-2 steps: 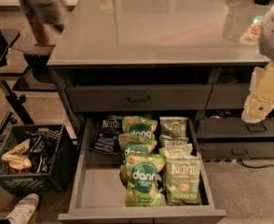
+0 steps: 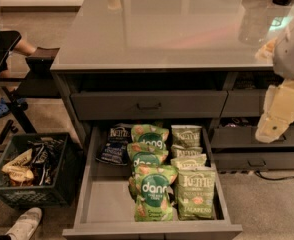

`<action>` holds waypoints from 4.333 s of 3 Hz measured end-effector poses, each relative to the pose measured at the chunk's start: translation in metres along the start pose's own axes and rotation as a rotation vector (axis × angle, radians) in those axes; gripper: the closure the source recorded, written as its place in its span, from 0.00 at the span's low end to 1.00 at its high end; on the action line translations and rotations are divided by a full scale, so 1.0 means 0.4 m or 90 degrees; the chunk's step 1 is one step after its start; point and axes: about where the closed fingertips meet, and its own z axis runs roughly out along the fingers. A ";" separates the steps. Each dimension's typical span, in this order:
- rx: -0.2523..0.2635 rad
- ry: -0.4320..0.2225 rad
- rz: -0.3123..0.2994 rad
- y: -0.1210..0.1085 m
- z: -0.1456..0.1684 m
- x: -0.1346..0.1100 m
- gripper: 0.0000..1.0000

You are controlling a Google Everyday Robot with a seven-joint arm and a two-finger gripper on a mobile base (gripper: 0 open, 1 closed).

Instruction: Pick green jalapeno chip bag from middle drawer and place on counter

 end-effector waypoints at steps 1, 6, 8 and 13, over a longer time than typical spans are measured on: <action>-0.054 -0.018 0.063 0.045 0.159 0.079 0.00; -0.189 -0.127 0.261 0.273 0.634 0.234 0.00; -0.129 -0.182 0.422 0.269 0.852 0.295 0.00; -0.138 -0.344 0.382 0.171 1.181 0.238 0.00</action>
Offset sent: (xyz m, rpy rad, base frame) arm -0.0390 -0.0298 -0.2194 0.1757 0.2982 -0.1418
